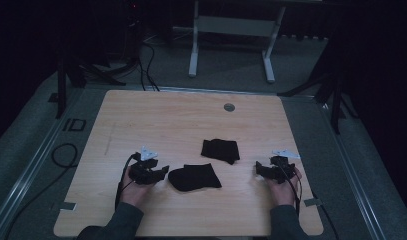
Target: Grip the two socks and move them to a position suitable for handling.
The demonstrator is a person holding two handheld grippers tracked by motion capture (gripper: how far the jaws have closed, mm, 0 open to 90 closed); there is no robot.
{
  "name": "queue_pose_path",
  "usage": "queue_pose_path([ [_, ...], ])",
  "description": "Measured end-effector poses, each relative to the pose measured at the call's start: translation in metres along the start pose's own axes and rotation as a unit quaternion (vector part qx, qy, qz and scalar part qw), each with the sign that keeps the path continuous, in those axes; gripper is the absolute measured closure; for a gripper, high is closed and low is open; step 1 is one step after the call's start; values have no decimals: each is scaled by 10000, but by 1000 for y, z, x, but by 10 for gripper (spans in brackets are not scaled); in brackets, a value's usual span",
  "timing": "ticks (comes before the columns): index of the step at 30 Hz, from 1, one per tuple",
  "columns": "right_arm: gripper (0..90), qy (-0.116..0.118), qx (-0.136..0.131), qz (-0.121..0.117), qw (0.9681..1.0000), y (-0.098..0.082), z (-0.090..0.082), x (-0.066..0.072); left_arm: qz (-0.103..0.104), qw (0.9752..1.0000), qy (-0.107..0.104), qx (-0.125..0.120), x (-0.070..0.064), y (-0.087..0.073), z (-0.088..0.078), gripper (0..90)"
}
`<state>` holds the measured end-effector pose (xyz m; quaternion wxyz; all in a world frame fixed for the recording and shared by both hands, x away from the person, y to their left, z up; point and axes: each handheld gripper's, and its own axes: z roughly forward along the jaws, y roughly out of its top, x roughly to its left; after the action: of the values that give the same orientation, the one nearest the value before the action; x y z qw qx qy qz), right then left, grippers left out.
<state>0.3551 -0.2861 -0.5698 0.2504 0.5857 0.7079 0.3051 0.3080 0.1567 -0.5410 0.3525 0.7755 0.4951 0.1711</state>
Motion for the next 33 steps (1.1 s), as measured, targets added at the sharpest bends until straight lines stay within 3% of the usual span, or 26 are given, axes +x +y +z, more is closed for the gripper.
queue_pose_path([
  [3,99,1,-1,2,10000,0,0,0,39,10000,73,-8,-1,0,1,478],
  [10,191,5,29,2,10000,0,-4,1,80,9998,167,47,1,-1,4,477],
  [14,390,64,111,-60,9999,0,-11,4,61,9998,190,45,2,-1,5,477],
  [17,470,229,157,-146,9995,1,-14,8,37,9998,197,37,3,-1,4,477],
  [22,535,371,160,-409,9983,2,-19,18,29,9998,210,44,4,-1,4,475],
  [26,563,501,252,-911,9943,7,-25,37,10,9998,214,40,4,-2,5,470],
  [27,563,501,252,-911,9943,7,-25,37,12,9998,213,51,4,-2,5,470],
  [28,570,576,278,-1121,9916,8,-28,45,17,9998,212,58,4,-2,5,470],
  [30,572,636,278,-1203,9903,9,-29,49,15,9998,210,54,4,-2,5,470],
  [33,572,783,253,-1459,9859,11,-34,63,8,9998,211,57,4,-2,5,470],
])
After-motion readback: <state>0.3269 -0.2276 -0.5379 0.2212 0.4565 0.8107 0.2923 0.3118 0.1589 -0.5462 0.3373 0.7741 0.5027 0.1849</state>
